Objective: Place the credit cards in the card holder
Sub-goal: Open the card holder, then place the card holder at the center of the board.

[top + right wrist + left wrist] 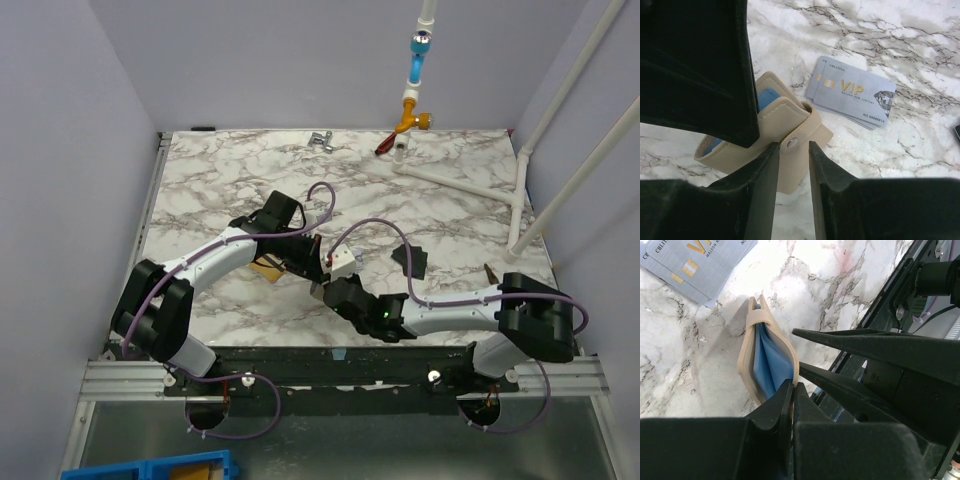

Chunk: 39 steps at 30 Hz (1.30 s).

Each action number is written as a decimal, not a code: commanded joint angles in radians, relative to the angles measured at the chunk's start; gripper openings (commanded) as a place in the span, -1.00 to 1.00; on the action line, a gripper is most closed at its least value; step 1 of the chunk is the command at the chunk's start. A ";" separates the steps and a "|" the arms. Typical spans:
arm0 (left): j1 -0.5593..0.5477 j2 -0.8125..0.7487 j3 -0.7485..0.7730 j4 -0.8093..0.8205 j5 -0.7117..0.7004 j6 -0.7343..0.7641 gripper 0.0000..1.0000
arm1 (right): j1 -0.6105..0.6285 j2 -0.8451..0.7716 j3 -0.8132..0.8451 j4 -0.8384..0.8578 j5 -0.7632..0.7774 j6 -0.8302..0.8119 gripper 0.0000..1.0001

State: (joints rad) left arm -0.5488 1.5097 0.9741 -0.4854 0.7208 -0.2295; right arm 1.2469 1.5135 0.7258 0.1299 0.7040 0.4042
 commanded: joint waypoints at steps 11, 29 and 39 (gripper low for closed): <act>-0.010 0.001 -0.013 -0.015 0.040 -0.001 -1.00 | 0.012 0.026 -0.063 0.156 0.214 -0.011 -0.99; -0.056 -0.001 -0.005 -0.039 -0.043 0.053 -0.98 | -0.003 -0.181 -0.150 0.046 0.046 0.049 -0.99; -0.056 0.046 0.079 -0.149 -0.089 0.197 -0.27 | -0.047 -0.278 -0.151 -0.277 -0.191 0.235 -0.99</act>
State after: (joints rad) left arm -0.5999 1.5482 1.0004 -0.5625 0.6697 -0.1291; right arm 1.2106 1.2430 0.5747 0.0387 0.6342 0.5301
